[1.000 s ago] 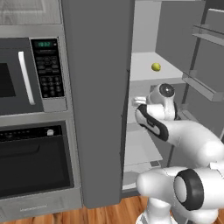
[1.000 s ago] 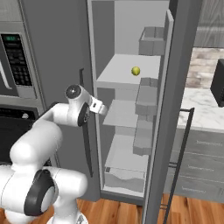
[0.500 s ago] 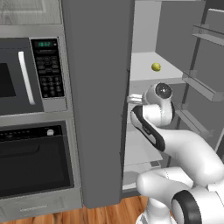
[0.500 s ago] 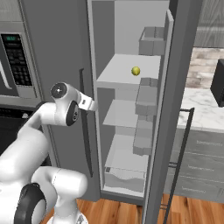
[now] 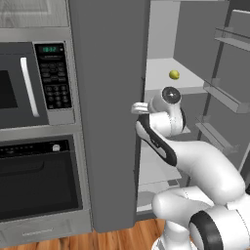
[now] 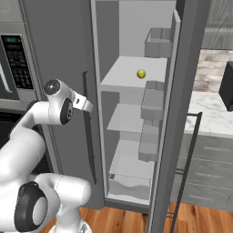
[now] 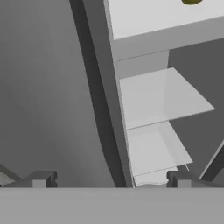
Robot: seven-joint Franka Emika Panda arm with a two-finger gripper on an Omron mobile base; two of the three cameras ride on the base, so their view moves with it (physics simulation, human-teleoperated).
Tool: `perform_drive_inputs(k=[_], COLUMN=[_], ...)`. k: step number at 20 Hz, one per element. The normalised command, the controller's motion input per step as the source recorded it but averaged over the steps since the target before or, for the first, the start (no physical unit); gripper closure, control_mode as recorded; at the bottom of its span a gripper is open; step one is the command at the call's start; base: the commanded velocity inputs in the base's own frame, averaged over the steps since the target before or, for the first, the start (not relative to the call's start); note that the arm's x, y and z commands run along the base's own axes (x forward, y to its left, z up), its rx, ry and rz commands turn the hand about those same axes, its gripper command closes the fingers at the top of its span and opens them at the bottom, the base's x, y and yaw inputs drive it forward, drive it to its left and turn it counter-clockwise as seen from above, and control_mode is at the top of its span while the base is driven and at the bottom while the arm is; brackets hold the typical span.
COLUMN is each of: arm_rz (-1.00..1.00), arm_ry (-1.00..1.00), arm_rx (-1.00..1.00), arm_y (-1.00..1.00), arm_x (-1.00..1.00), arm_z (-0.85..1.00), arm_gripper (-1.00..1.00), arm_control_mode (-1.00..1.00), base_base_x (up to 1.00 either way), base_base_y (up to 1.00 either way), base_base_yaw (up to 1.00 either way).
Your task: Retrieve a lemon from the fridge and place it on the cutting board with the fish.
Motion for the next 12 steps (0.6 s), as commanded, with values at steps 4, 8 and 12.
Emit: perform_drive_inputs(k=[4, 8, 12], arm_rz=[0.06, 0.07, 0.04], arm_ry=[0.07, 0.04, 0.00], arm_rx=[0.00, -0.03, -0.06], arm_y=[0.00, 0.00, 0.00], arm_x=[0.41, 0.47, 0.45], arm_z=[-0.15, -0.13, -0.20], arm_gripper=[-1.00, -1.00, -1.00], arm_control_mode=[-1.00, -1.00, -1.00], base_base_x=[0.00, 0.00, 0.00], base_base_y=[0.00, 0.00, 0.00], base_base_yaw=[0.00, 0.00, 0.00])
